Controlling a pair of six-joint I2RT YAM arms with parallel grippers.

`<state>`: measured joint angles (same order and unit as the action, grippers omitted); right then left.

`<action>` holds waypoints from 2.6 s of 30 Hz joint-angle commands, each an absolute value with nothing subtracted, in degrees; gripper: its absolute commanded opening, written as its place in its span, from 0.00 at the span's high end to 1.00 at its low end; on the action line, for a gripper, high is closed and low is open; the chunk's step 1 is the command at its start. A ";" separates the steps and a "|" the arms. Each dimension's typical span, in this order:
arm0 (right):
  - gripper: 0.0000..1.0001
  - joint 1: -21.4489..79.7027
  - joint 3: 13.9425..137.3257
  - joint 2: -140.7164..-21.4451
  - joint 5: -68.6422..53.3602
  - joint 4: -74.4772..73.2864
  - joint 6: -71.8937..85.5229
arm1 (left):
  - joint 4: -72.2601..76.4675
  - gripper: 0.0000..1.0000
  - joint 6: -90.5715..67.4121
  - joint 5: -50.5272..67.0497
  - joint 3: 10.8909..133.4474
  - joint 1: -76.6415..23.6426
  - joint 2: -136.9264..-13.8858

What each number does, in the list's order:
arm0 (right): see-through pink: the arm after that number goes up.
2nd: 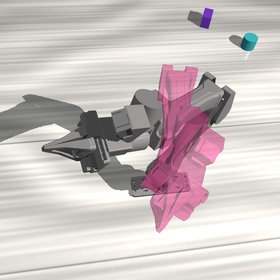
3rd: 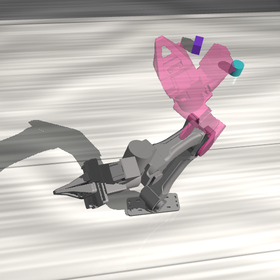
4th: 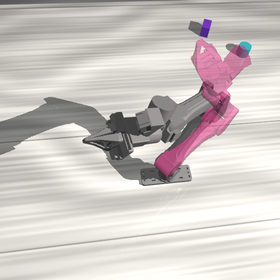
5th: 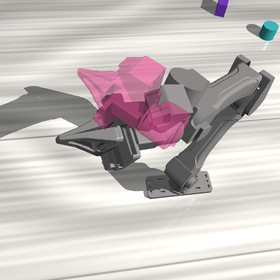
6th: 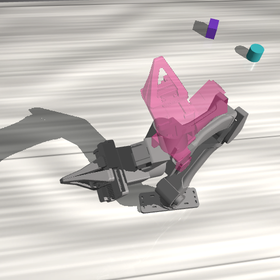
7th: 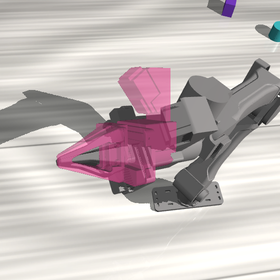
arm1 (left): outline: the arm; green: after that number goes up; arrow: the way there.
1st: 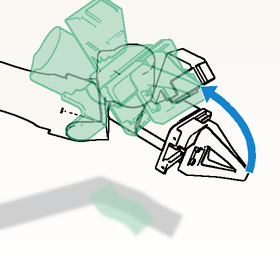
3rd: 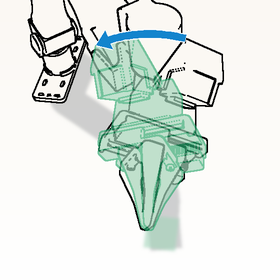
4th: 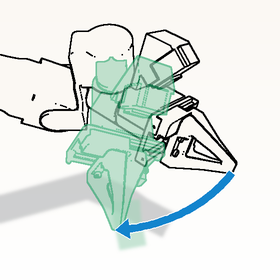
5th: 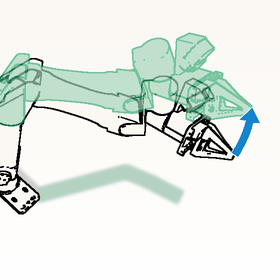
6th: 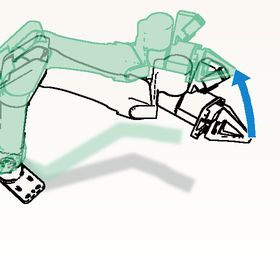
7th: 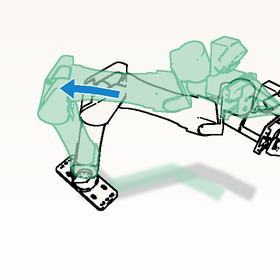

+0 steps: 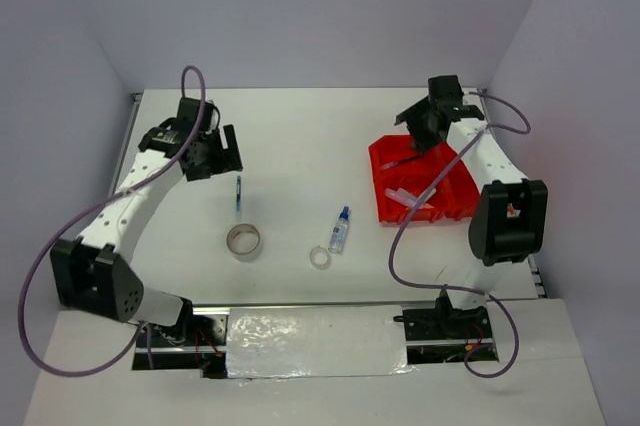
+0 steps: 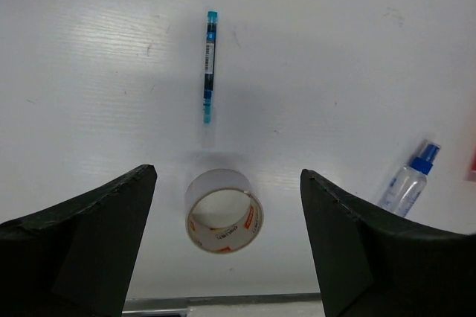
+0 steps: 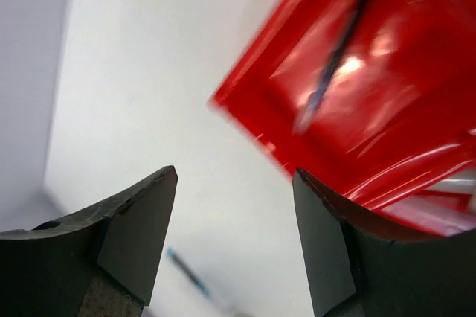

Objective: Sort the stationery into containers
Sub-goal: Place the pen in the storage box, then pick up the pen from the center of the board, then place the pen in the storage box.

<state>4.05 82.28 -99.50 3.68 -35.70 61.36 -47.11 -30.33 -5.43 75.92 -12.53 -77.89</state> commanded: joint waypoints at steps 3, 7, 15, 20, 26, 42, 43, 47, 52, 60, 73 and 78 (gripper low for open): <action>0.30 4.83 84.10 -87.72 -20.90 -26.97 50.11 | -42.98 0.14 -29.53 -5.09 74.79 -12.22 -88.58; 0.30 7.72 87.71 -82.19 -23.38 -34.79 39.59 | -42.72 0.18 -30.41 -5.98 75.32 -12.22 -94.03; 0.28 8.70 79.02 -65.84 -30.40 -39.02 30.51 | -37.10 0.30 -29.88 -6.68 72.78 -12.22 -101.16; 0.27 8.61 78.66 -61.00 -31.91 -44.12 27.78 | -35.07 0.37 -30.14 -7.91 71.02 -12.22 -105.02; 0.27 8.53 79.45 -58.80 -33.04 -44.74 28.47 | -32.87 0.40 -31.38 -8.79 68.91 -12.22 -106.70; 0.27 8.70 80.51 -58.80 -33.83 -47.90 28.39 | -29.89 1.00 -30.94 -5.72 67.93 -12.39 -106.62; 0.27 8.53 80.33 -58.71 -33.92 -47.81 28.48 | -29.53 1.00 -30.76 -4.84 68.20 -12.39 -105.74; 0.26 8.79 78.58 -58.36 -34.54 -46.50 27.86 | -25.50 1.00 -29.36 1.48 69.26 -12.83 -98.46; 0.02 8.79 73.49 -56.08 -34.37 -40.36 33.63 | -18.82 1.00 -29.88 9.66 71.45 -14.84 -88.60; 0.02 14.67 65.83 -51.59 -28.48 -21.90 48.76 | 12.06 1.00 -44.00 37.33 66.45 -29.76 -78.76; 0.26 27.60 66.71 -53.79 -18.63 -17.14 46.85 | 31.37 1.00 -58.71 45.00 63.46 -39.20 -75.06; 0.69 28.83 64.43 -53.35 -20.21 -14.42 47.37 | 26.92 1.00 -57.58 43.60 63.46 -39.20 -74.27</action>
<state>28.08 65.84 -53.84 -21.30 -18.31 47.79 25.06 -57.39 42.63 63.24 -39.03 -76.18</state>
